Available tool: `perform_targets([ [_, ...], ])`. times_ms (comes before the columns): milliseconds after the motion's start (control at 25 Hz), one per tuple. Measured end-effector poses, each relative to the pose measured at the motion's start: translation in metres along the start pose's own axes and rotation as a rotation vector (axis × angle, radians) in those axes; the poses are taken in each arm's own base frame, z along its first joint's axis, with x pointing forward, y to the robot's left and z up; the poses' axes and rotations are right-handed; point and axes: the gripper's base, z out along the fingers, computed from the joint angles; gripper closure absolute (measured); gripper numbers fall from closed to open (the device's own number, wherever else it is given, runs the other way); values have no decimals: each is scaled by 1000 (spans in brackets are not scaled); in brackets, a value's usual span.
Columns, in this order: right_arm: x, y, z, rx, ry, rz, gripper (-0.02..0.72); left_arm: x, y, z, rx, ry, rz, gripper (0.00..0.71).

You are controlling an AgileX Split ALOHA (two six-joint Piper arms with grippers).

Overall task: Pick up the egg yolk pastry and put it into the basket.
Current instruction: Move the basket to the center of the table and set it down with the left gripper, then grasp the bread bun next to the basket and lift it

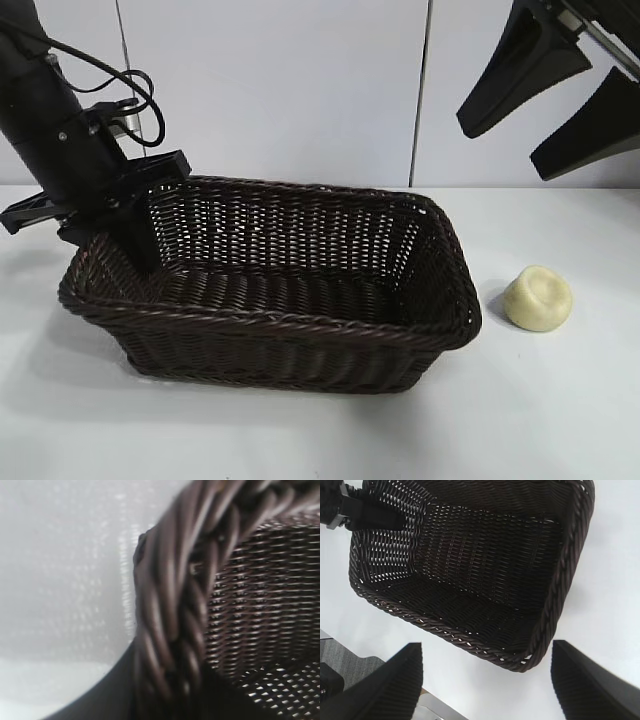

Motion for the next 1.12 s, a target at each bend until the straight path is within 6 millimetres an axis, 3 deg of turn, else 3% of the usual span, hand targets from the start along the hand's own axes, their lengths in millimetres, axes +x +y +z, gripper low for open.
perform_targets([
  [320, 0, 0, 0, 0, 0, 0, 185, 7, -17, -67, -69, -52, 133, 135],
  [440, 0, 0, 0, 0, 0, 0, 185, 7, -16, -81, -140, -77, 146, 135],
  [640, 0, 0, 0, 0, 0, 0, 185, 5, 5, -87, -268, -76, 115, 135],
  [960, 0, 0, 0, 0, 0, 0, 185, 3, 62, -104, -370, -81, -21, 135],
  [1120, 0, 0, 0, 0, 0, 0, 185, 7, 69, -106, -372, -48, -48, 135],
])
